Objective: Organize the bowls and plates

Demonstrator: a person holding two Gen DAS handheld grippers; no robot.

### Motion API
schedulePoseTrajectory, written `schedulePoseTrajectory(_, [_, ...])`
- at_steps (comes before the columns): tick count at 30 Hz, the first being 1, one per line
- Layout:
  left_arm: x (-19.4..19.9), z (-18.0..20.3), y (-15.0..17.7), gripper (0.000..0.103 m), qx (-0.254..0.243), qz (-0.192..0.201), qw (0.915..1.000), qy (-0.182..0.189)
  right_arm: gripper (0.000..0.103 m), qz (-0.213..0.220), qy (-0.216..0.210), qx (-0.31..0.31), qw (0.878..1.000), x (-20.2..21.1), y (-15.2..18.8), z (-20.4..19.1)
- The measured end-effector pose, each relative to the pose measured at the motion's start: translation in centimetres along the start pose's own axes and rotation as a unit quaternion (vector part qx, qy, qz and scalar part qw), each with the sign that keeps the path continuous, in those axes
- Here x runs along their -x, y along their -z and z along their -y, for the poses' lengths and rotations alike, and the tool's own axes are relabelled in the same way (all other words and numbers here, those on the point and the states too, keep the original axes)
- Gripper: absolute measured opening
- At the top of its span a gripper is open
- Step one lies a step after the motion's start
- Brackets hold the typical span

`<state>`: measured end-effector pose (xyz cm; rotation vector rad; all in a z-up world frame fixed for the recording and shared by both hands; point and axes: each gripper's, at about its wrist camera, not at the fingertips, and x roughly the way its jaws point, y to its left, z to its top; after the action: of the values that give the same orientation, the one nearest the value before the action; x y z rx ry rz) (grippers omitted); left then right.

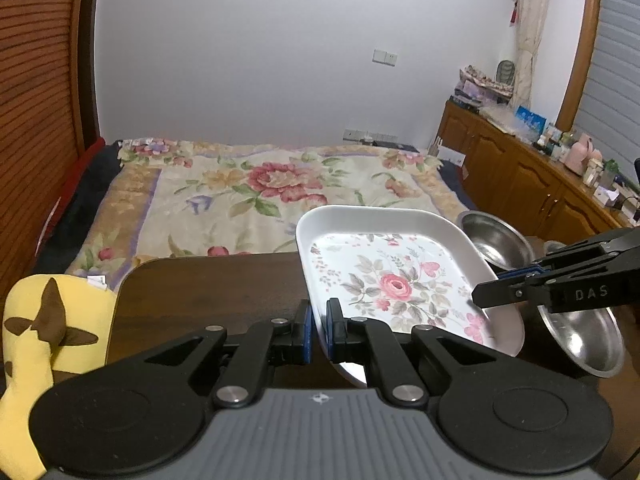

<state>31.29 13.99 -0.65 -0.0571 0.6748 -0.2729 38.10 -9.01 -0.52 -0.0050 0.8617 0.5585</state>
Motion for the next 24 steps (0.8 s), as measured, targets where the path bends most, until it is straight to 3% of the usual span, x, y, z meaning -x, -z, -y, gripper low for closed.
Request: schedulePoseTrajectory(24, [8.3,3.8,3.0,0.008,-0.024,0.02,0.9995,0.002,0.015,0.025,-0.006,0.018,1.0,6.4,4.2,-3.0])
